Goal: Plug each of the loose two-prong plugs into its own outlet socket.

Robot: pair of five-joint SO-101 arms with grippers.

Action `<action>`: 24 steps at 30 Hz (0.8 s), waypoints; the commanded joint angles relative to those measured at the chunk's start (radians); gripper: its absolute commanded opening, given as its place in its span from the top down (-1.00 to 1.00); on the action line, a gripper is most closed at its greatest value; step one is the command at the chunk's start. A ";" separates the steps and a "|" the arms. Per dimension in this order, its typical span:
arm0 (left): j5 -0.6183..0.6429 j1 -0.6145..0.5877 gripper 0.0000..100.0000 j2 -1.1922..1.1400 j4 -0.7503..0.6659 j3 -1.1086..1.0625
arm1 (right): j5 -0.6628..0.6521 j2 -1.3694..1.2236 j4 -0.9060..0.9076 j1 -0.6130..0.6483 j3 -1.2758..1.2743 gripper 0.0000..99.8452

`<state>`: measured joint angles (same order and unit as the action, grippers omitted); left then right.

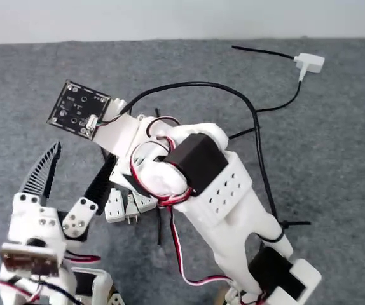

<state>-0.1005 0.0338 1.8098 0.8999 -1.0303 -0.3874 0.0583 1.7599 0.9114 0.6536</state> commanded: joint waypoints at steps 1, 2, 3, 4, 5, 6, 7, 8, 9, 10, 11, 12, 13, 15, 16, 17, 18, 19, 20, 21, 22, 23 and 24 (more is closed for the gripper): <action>-0.011 -0.012 0.40 0.009 -0.020 -0.010 | -0.002 0.047 0.039 0.025 0.003 0.98; -0.009 -0.025 0.40 0.009 -0.020 -0.010 | -0.002 0.047 0.039 0.025 0.003 0.98; -0.009 -0.034 0.40 0.009 -0.020 -0.015 | -0.002 0.047 0.039 0.027 0.003 0.98; -0.009 -0.043 0.40 0.009 -0.020 -0.024 | -0.002 0.048 0.039 0.028 0.003 0.98; -0.009 -0.049 0.40 0.009 -0.020 -0.036 | -0.002 0.054 0.039 0.031 0.003 0.98; -0.009 -0.049 0.40 0.009 -0.020 -0.051 | -0.002 0.064 0.039 0.031 0.003 0.98; -0.009 -0.049 0.40 0.009 -0.020 -0.067 | -0.002 0.071 0.039 0.031 0.003 0.98; -0.009 -0.049 0.40 0.009 -0.020 -0.077 | -0.002 0.079 0.039 0.033 0.003 0.98; -0.009 -0.049 0.40 0.009 -0.020 -0.087 | -0.002 0.088 0.039 0.033 0.003 0.98; -0.009 -0.049 0.40 0.009 -0.020 -0.094 | -0.002 0.096 0.039 0.033 0.003 0.98; -0.009 -0.049 0.40 0.009 -0.020 -0.102 | -0.002 0.104 0.039 0.031 0.003 0.98; -0.009 -0.049 0.40 0.009 -0.017 -0.110 | -0.002 0.110 0.039 0.031 0.003 0.98; -0.009 -0.049 0.40 0.009 -0.015 -0.119 | -0.002 0.116 0.039 0.031 0.003 0.98; -0.009 -0.049 0.40 0.009 -0.015 -0.143 | -0.003 0.127 0.039 0.031 0.003 0.98; -0.009 -0.049 0.40 0.009 -0.014 -0.154 | -0.003 0.131 0.039 0.031 0.003 0.98; -0.009 -0.049 0.40 0.009 -0.014 -0.163 | -0.003 0.131 0.039 0.030 0.003 0.98; -0.009 -0.049 0.40 0.009 -0.014 -0.171 | -0.003 0.133 0.039 0.028 0.003 0.98; -0.009 -0.049 0.40 0.009 -0.012 -0.176 | -0.003 0.133 0.039 0.028 0.003 0.98; -0.008 -0.049 0.40 0.009 -0.012 -0.177 | -0.003 0.133 0.039 0.028 0.003 0.98; -0.008 -0.049 0.40 0.009 -0.006 -0.177 | -0.003 0.133 0.039 0.028 0.003 0.98; -0.008 -0.046 0.40 0.009 0.003 -0.177 | -0.003 0.133 0.039 0.028 0.003 0.98; -0.008 -0.043 0.40 0.009 0.009 -0.177 | -0.003 0.134 0.039 0.028 0.003 0.98; -0.008 -0.043 0.40 0.009 0.011 -0.179 | -0.003 0.136 0.039 0.028 0.003 0.98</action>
<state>-0.1020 -0.0169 1.8128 0.8784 -1.1592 -0.3874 0.0997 1.7645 0.9160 0.6260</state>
